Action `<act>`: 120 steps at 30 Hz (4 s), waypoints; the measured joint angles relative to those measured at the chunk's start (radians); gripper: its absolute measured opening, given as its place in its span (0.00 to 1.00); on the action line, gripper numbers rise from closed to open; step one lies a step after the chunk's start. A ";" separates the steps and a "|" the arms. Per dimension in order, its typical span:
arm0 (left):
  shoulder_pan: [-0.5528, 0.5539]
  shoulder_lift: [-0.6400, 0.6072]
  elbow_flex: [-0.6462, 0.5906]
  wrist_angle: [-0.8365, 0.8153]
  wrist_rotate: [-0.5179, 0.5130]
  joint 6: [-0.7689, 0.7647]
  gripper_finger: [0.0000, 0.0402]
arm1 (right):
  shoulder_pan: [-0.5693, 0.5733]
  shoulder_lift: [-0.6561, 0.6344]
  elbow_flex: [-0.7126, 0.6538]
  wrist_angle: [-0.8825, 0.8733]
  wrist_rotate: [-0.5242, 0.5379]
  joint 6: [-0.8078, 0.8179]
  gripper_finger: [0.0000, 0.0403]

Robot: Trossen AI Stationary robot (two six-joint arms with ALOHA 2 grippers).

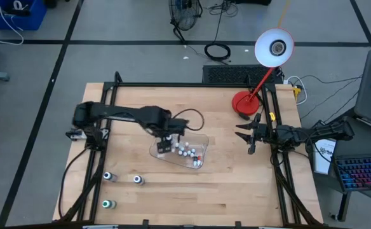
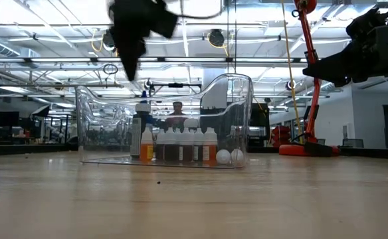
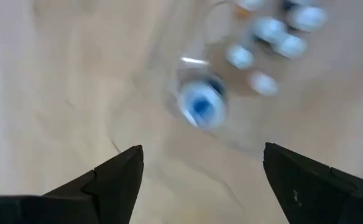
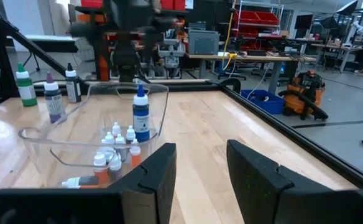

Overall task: Pick & Place food coloring
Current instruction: Put the large violet food coloring bottle into the transparent bin

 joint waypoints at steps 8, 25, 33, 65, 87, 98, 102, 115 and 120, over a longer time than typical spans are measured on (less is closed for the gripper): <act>-0.222 -0.139 0.000 -0.057 0.119 -0.236 0.80 | 0.000 0.002 0.000 0.009 0.000 0.000 0.32; -0.676 -0.063 -0.188 0.034 -0.049 -0.644 0.74 | 0.000 0.002 0.000 0.011 0.000 0.000 0.32; -0.687 -0.063 -0.338 0.151 -0.024 -0.711 0.67 | 0.000 0.002 0.000 0.011 0.000 0.000 0.32; -0.663 -0.064 -0.310 0.186 -0.066 -0.594 0.37 | 0.000 0.002 0.000 0.011 0.000 0.000 0.32; -0.245 -0.067 0.140 -0.087 -0.172 -0.050 0.37 | 0.000 0.002 0.000 0.011 0.000 0.000 0.32; -0.199 -0.065 -0.168 0.155 -0.025 0.081 0.37 | 0.000 0.003 0.000 0.011 0.000 0.000 0.32; -0.171 -0.065 -0.236 0.204 -0.013 0.096 0.37 | 0.000 0.003 0.000 0.011 0.000 0.000 0.32; -0.136 -0.065 -0.352 0.362 0.048 0.121 0.40 | 0.000 0.002 0.000 0.011 0.000 0.000 0.32; -0.135 -0.065 -0.357 0.367 0.084 0.110 0.42 | 0.000 0.002 0.000 0.011 0.000 0.000 0.32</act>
